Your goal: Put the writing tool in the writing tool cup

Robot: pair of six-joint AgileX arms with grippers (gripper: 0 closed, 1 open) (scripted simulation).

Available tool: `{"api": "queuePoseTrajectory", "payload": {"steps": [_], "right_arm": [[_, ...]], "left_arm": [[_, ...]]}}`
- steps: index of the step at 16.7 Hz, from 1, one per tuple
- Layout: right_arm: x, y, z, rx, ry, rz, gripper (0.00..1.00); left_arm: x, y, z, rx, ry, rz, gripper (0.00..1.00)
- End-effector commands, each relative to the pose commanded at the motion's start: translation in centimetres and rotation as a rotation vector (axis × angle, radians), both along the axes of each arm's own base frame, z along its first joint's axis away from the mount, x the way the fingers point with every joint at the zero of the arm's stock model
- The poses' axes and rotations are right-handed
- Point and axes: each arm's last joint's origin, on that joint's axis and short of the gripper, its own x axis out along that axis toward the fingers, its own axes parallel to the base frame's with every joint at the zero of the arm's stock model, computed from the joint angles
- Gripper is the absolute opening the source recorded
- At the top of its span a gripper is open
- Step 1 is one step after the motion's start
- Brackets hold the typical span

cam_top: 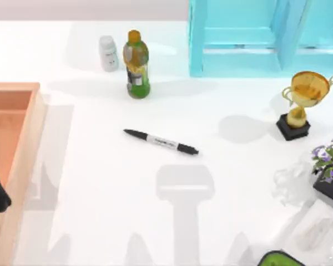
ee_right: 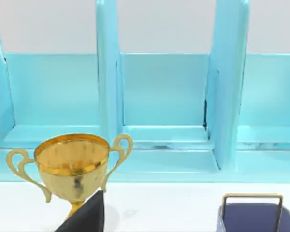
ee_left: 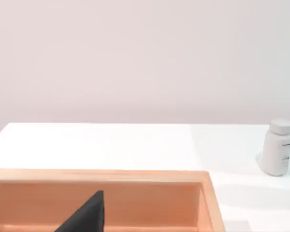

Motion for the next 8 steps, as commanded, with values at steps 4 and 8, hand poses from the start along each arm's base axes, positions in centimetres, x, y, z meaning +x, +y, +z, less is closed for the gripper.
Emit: {"api": "queuePoseTrajectory", "payload": {"steps": [4, 8], "right_arm": [[0.0, 0.1, 0.6, -0.005, 0.017, 0.006, 1.0], [0.5, 0.6, 3.9, -0.039, 0.119, 0.048, 1.0]], "left_arm": [[0.0, 0.0, 0.0, 0.0, 0.0, 0.0, 1.0], [0.0, 0.0, 0.0, 0.0, 0.0, 0.0, 1.0]]}}
